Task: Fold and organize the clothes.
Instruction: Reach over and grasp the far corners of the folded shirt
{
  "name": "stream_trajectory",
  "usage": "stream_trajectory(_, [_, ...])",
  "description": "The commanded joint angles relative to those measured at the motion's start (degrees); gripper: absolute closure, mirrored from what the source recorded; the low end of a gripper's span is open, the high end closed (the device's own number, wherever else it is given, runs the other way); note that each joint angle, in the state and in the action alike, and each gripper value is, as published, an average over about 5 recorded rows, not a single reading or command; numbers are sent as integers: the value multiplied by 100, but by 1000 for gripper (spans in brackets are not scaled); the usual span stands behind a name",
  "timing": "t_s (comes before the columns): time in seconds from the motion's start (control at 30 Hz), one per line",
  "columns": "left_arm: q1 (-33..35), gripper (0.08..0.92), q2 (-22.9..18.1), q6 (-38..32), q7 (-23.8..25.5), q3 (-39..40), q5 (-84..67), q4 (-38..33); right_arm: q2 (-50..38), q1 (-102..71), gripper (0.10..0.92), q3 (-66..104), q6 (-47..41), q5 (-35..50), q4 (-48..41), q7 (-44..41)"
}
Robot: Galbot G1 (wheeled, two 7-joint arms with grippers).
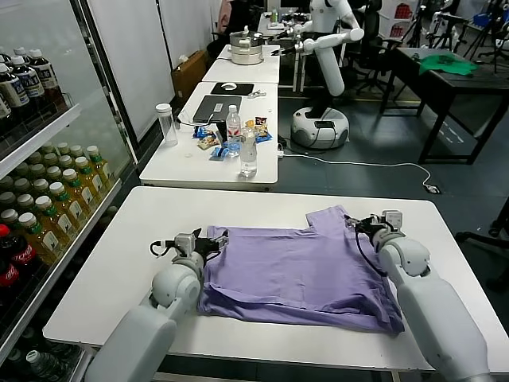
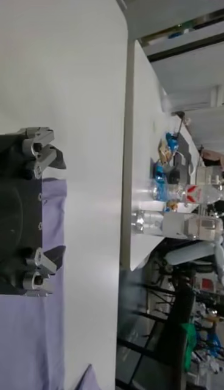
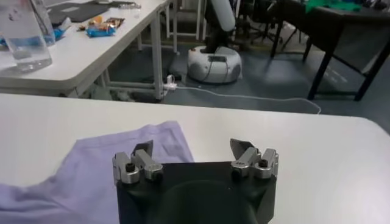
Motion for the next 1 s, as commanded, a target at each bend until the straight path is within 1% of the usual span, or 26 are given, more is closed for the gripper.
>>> stream_trajectory(0.03, [-451, 177, -238, 27, 3, 143, 1, 770, 304, 568, 203, -235, -29, -1, -1057, -105])
stream_trajectory(0.3, [-428, 177, -304, 37, -93, 179, 185, 911, 382, 540, 206, -289, -36, -10, -1285, -350])
stream_trajectory(0.4, [-410, 177, -328, -11, -131, 191, 235, 939, 379, 501, 249, -301, -35, -19, -1278, -390])
stream_trajectory(0.53, [-369, 201, -345, -35, -133, 207, 242, 903, 351, 409, 362, -300, -35, -12, -1191, -438])
stream_trajectory(0.63, [-330, 269, -344, -43, -101, 233, 221, 835, 304, 317, 449, -312, -35, 4, -1045, -474])
stream_trajectory(0.77, [-288, 390, -339, -110, -68, 248, 179, 758, 210, 201, 561, -329, -35, 35, -754, -497])
stream_trajectory(1.0, [-149, 589, -234, -438, 34, 210, -40, 504, -40, -94, 760, -212, -36, 221, -2, -466])
